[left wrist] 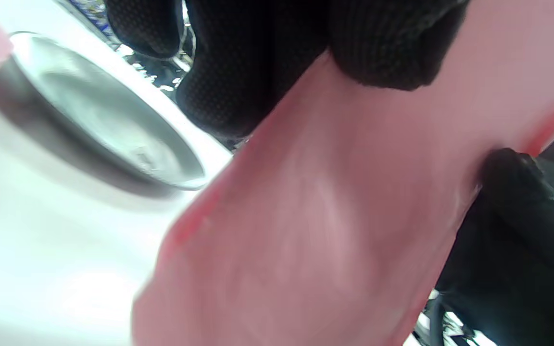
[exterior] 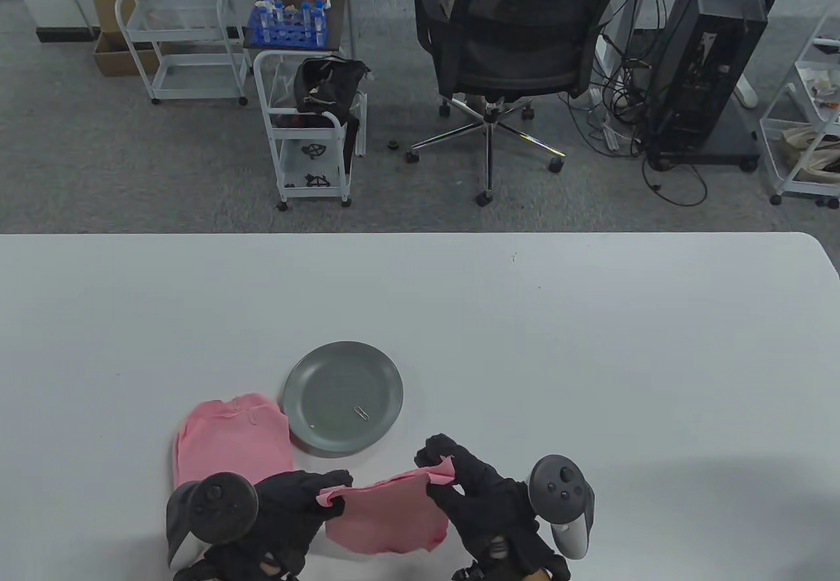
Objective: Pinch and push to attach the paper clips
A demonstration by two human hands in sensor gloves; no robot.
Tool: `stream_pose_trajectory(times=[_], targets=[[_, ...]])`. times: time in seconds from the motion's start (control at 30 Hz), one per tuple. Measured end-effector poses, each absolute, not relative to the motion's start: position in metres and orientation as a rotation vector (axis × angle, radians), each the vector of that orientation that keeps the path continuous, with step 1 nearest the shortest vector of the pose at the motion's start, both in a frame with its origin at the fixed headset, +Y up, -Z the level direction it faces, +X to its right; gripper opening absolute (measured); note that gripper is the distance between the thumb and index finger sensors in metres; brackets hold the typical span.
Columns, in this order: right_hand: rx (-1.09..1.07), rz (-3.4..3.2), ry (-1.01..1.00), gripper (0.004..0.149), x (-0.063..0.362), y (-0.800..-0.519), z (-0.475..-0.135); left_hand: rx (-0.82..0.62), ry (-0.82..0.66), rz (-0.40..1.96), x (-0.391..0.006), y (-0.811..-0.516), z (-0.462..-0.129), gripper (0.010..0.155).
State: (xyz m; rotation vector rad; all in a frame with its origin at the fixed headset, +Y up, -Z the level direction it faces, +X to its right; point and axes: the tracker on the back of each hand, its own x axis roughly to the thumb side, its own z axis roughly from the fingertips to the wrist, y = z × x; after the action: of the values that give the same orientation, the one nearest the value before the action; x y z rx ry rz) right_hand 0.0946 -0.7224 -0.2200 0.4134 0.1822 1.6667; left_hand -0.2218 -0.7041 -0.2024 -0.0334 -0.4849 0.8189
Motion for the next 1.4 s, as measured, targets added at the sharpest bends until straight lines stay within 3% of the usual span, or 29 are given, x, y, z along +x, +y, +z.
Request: stream_pose_trajectory(times=[0.1, 0.2, 0.3, 0.43, 0.53, 0.67, 0.83, 0.93, 1.13, 1.4], targets=[[0.456, 1.529, 0.29, 0.074, 0.098, -0.723, -0.221, -0.021, -0.515, 0.767, -0.212, -0.695, -0.195, 0.045], [0.44, 1.429, 0.22, 0.045, 0.104, -0.718, -0.219, -0.053, -0.525, 0.712, -0.203, -0.695, -0.196, 0.045], [0.357, 1.548, 0.017, 0.041, 0.114, -0.709, -0.212, -0.131, -0.448, 0.667, -0.205, -0.692, -0.206, 0.052], [0.123, 1.715, -0.358, 0.041, 0.143, -0.699, -0.203, 0.059, -0.244, 0.539, -0.231, -0.686, -0.232, 0.061], [0.052, 1.674, -0.384, 0.041, 0.158, -0.702, -0.204, -0.085, -0.218, 0.25, -0.223, -0.697, -0.257, 0.073], [0.028, 1.609, -0.335, 0.041, 0.164, -0.71, -0.209, -0.294, -0.241, -0.095, -0.181, -0.72, -0.284, 0.093], [0.044, 1.65, -0.332, 0.041, 0.161, -0.709, -0.211, -0.367, -0.227, -0.21, -0.145, -0.744, -0.313, 0.095], [0.056, 1.646, -0.31, 0.042, 0.16, -0.711, -0.214, -0.418, -0.177, -0.277, -0.143, -0.754, -0.33, 0.098], [0.079, 1.668, -0.283, 0.042, 0.156, -0.71, -0.217, -0.478, -0.237, -0.132, -0.151, -0.765, -0.343, 0.086], [0.087, 1.692, -0.28, 0.042, 0.151, -0.711, -0.216, -0.212, -0.336, -0.087, -0.153, -0.758, -0.322, 0.05]])
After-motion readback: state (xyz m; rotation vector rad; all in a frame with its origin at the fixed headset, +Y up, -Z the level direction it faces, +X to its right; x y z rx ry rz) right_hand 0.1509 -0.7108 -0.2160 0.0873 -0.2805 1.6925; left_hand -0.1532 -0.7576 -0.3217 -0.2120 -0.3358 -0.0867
